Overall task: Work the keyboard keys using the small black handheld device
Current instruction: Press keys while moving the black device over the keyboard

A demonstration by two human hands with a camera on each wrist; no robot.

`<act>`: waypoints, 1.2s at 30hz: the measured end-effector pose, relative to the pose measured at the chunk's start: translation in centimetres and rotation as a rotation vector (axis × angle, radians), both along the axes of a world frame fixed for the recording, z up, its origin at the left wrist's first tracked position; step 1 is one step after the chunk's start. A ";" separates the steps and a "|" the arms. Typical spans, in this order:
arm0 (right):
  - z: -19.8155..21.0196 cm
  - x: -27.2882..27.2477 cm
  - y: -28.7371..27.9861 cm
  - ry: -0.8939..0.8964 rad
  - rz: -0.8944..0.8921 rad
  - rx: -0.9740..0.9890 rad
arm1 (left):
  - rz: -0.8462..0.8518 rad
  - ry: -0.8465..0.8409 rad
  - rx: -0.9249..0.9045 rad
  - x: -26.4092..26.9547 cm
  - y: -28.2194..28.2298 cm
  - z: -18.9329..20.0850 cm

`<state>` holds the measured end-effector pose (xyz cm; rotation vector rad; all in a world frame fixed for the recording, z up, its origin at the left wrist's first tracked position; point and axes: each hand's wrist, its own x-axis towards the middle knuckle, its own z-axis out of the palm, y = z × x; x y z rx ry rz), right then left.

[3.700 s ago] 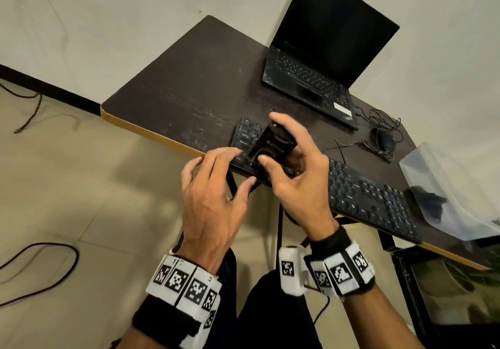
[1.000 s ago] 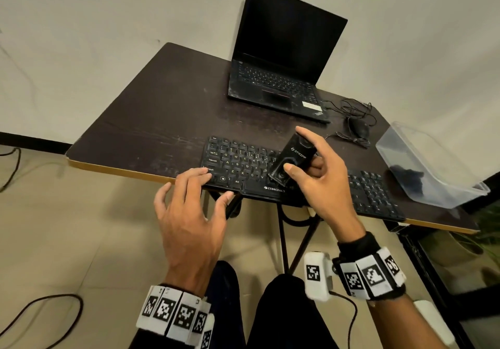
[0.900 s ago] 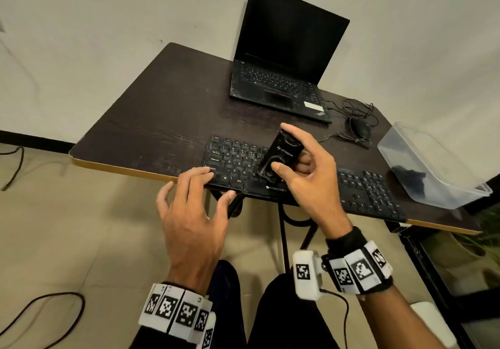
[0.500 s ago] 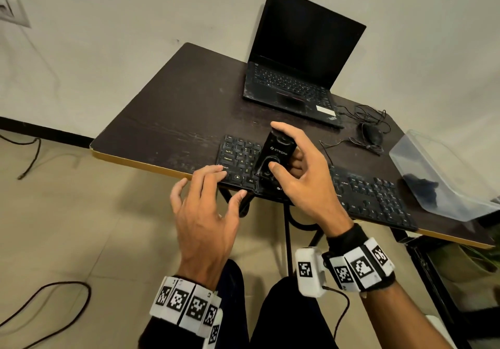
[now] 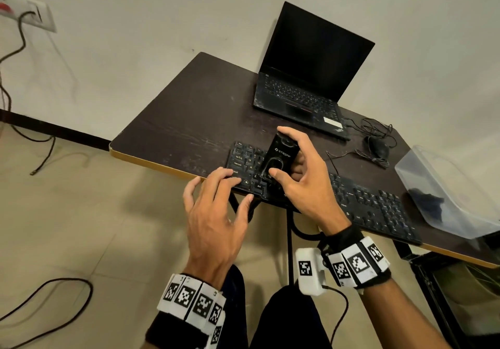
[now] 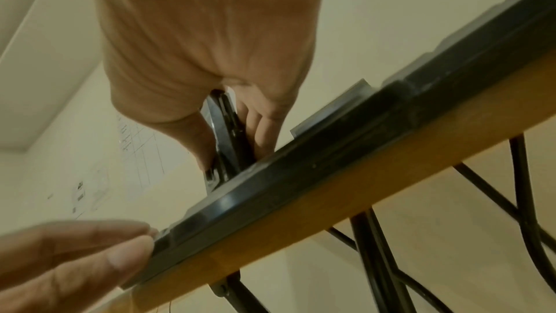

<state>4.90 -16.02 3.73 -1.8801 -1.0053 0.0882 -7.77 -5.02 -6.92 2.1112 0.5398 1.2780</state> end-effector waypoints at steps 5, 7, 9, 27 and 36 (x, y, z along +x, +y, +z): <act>-0.2 0.1 -2.9 -0.093 -0.111 0.062 | -0.100 -0.039 0.099 0.2 -0.8 -0.1; -0.6 0.6 -4.0 -0.098 -0.180 0.085 | -0.128 -0.020 0.096 0.4 -1.2 -0.2; -1.1 0.5 -3.9 -0.080 -0.194 0.098 | -0.126 -0.004 0.085 0.6 -1.5 -0.3; -1.0 1.6 -5.2 -0.025 -0.202 0.056 | -0.099 -0.032 0.055 0.6 -1.7 -0.3; -0.8 1.2 -3.2 0.046 -0.186 0.220 | -0.104 -0.003 0.053 0.3 -1.6 0.1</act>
